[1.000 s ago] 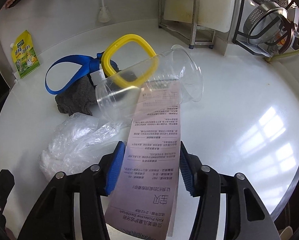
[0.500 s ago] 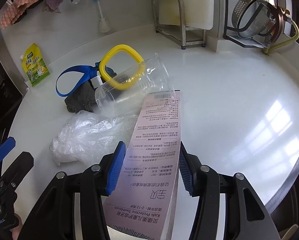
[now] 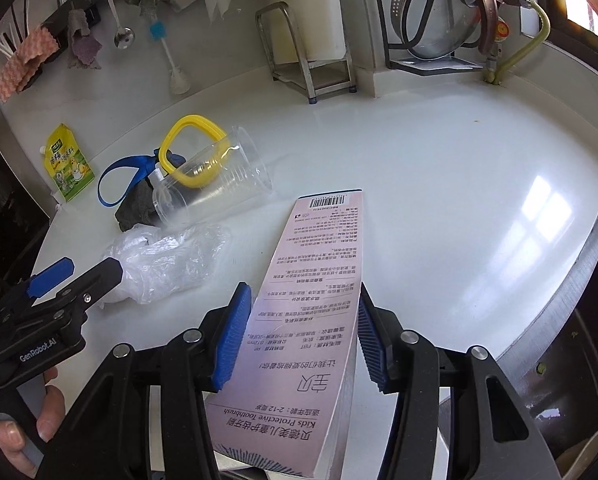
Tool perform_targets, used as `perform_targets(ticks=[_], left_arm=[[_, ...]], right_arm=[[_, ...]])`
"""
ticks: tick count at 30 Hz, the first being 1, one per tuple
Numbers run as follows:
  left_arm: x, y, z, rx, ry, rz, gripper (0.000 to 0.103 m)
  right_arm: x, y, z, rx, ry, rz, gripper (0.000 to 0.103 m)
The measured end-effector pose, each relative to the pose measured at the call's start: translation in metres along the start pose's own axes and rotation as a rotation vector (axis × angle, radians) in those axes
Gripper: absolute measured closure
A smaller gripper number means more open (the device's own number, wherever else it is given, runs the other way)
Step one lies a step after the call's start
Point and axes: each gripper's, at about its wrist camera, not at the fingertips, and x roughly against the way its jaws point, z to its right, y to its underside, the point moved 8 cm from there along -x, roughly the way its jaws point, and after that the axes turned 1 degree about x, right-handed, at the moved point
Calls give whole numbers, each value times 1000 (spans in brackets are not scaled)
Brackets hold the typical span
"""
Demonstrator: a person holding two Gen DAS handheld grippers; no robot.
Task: Collect trash
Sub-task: 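Grasp the pink printed sleeve with the right tool while the left tool grasps the clear plastic bag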
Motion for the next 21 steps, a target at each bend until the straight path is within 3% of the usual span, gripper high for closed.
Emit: perform_targets(ticks=[8, 10, 11, 17, 21], left_arm=[[-31, 2, -7, 27, -53, -78, 9], [-33, 2, -7, 15, -66, -83, 22], [-35, 3, -6, 8, -64, -90, 34], [-29, 5, -5, -8, -61, -75, 56], [-20, 8, -7, -15, -62, -56, 63]], right_arm=[[7, -2, 6, -13, -31, 27, 53], [8, -2, 7, -15, -35, 30, 53], [8, -1, 7, -17, -37, 30, 53], [8, -1, 8, -16, -40, 31, 53], [9, 1, 5, -10, -41, 32, 53]])
